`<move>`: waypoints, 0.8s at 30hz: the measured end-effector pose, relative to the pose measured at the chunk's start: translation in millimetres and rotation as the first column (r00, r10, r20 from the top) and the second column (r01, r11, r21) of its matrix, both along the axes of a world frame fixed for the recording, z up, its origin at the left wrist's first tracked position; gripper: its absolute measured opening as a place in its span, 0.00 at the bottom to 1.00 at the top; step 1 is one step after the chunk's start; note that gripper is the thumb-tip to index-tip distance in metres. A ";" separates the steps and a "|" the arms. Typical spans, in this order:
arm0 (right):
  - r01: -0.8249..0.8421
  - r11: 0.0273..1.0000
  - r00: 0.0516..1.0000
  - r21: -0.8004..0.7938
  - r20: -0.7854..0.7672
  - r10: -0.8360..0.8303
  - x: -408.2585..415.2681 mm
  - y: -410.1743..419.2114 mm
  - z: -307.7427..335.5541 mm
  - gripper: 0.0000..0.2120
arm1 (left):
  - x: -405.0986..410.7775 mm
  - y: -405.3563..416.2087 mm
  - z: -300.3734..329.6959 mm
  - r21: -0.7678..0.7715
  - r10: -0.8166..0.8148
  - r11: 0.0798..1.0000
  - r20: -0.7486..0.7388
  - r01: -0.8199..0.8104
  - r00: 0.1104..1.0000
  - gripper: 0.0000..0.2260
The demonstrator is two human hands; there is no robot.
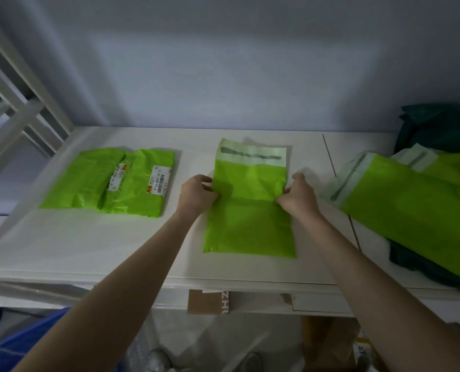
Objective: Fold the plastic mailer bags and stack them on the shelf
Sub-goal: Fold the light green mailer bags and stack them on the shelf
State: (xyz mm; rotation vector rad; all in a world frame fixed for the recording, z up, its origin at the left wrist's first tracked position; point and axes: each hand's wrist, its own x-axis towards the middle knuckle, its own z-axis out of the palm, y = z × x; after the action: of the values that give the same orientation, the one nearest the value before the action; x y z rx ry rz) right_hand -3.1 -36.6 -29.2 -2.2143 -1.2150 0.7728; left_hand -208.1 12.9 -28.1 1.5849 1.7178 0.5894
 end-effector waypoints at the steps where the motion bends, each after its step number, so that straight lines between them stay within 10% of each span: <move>1: 0.011 1.000 1.000 0.005 -0.026 -0.011 1.1 0.1 0.9 0.24 | -0.5 0.5 -0.2 0.001 -0.002 1.000 0.035 0.002 0.999 0.11; 6: 0.024 0.996 0.981 0.087 -0.196 -0.007 6.6 -0.4 6.8 0.05 | -1.4 0.4 0.9 -0.121 0.104 0.991 0.446 -0.055 0.889 0.10; 15: 0.189 0.961 0.909 0.204 -0.407 -0.093 11.6 2.2 19.2 0.11 | 2.1 -2.6 10.4 -0.243 0.219 0.969 0.776 -0.040 0.591 0.11; 20: 0.241 0.965 0.711 0.100 -0.695 -0.105 7.7 -2.2 31.8 0.13 | -0.2 -0.9 9.8 -0.185 0.130 0.983 0.698 0.002 0.704 0.08; 24: 0.286 0.958 0.731 0.005 -0.648 -0.215 6.5 -1.0 36.5 0.13 | -1.5 -1.4 4.7 -0.047 -0.042 0.996 0.541 0.080 0.840 0.13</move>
State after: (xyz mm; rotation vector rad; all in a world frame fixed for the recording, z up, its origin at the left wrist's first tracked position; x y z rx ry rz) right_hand 3.4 -37.5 7.3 -1.7336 -0.5772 1.1894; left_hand -209.7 11.5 -23.3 1.2586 1.2403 0.8443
